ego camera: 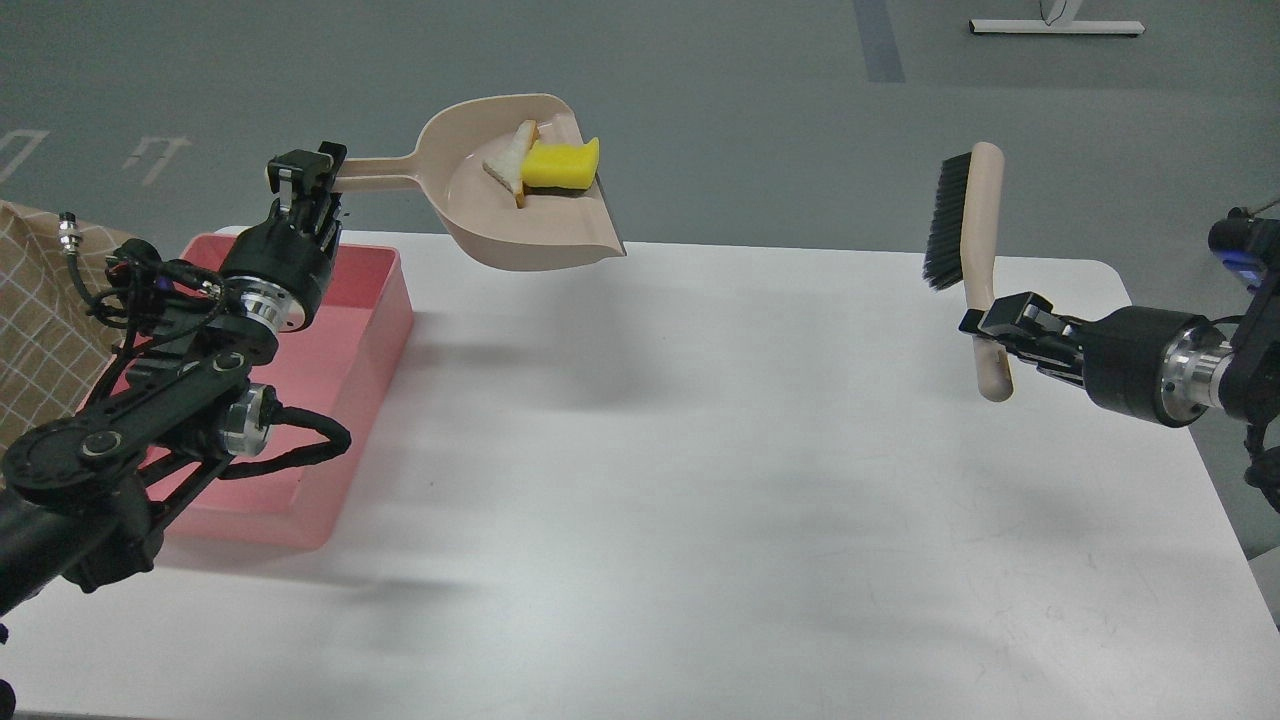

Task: Sweep and dump garbage into bin
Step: 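Lift the dustpan with the left gripper over the pink bin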

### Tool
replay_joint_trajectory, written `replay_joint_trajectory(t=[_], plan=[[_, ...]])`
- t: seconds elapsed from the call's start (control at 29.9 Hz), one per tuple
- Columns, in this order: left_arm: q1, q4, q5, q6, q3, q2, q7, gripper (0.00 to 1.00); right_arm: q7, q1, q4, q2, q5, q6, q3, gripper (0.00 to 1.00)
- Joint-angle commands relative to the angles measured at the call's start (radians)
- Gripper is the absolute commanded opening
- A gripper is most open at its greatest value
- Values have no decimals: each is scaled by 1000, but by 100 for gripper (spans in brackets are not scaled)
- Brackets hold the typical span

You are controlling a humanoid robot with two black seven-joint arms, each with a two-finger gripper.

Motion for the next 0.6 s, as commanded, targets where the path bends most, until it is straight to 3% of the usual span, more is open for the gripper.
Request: replay_joint_trajectory(t=[0.0, 0.17, 0.57], plan=[[3, -4, 0, -14, -1, 30, -5, 0, 0, 0, -5, 1, 0, 0, 0, 0], [7, -10, -2, -46, -1, 79, -24, 0, 0, 0, -5, 1, 0, 0, -2, 0], [86, -13, -2, -135, -75, 194, -26, 0, 0, -12, -5, -2, 0, 0, -3, 0]])
